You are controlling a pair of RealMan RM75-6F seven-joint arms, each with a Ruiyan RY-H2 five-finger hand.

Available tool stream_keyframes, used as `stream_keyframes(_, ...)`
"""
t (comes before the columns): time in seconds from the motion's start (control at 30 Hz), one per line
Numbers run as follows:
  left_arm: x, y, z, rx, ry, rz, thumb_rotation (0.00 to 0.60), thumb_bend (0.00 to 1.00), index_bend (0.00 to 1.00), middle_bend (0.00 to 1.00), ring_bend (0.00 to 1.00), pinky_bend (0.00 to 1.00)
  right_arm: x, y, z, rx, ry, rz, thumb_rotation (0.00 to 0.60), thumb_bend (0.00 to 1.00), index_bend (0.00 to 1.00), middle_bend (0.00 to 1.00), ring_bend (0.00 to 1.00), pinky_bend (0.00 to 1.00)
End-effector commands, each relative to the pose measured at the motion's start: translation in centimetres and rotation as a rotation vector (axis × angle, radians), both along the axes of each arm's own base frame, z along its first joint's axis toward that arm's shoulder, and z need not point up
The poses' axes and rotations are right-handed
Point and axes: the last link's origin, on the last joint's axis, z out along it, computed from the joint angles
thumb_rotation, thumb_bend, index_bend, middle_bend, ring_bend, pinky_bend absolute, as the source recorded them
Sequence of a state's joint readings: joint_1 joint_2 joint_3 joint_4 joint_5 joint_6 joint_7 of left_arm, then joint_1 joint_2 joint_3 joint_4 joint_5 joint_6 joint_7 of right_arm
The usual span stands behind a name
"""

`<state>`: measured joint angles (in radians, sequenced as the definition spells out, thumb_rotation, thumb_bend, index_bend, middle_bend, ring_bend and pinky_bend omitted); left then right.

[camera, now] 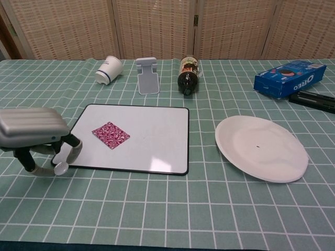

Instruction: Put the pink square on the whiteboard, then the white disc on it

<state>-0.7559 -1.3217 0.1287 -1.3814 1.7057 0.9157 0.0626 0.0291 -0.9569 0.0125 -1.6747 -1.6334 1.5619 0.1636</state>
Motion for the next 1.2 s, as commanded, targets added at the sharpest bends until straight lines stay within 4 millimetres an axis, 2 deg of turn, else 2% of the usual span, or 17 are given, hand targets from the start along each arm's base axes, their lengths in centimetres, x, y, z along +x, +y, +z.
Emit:
stream_keyframes(0.03, 1.0, 0.8, 0.7, 0.023, -0.034, 0.007, 0.6, 0.25, 0.51, 1.0, 0.98, 1.0, 0.0, 0.0, 0.0, 0.0, 0.0, -0.001, 0.6, 0.23, 0.27, 0.35, 0.31, 0.36)
stream_keyframes(0.23, 3.0, 2.5, 1.5, 0.047, -0.074, 0.031, 0.6, 0.25, 0.51, 1.0, 0.98, 1.0, 0.0, 0.0, 0.0, 0.002, -0.001, 0.001, 0.6, 0.23, 0.27, 0.35, 0.31, 0.36)
stream_keyframes(0.4, 4.0, 3.9, 1.3, 0.064, -0.095, 0.059, 0.6, 0.25, 0.51, 1.0, 0.98, 1.0, -0.1, 0.1, 0.0, 0.002, -0.002, -0.002, 0.6, 0.23, 0.27, 0.35, 0.31, 0.36)
stream_keyframes(0.77, 5.4, 6.2, -0.7, 0.076, -0.079, 0.122, 0.6, 0.25, 0.49, 1.0, 0.98, 1.0, -0.3, 0.0, 0.0, 0.003, -0.001, -0.007, 0.6, 0.23, 0.27, 0.35, 0.31, 0.36)
stream_keyframes(1.2, 7.2, 7.5, -2.6, 0.074, -0.035, 0.116, 0.6, 0.25, 0.49, 1.0, 0.98, 1.0, -0.4, -0.1, 0.1, 0.006, 0.004, -0.01, 0.6, 0.23, 0.27, 0.35, 0.31, 0.36)
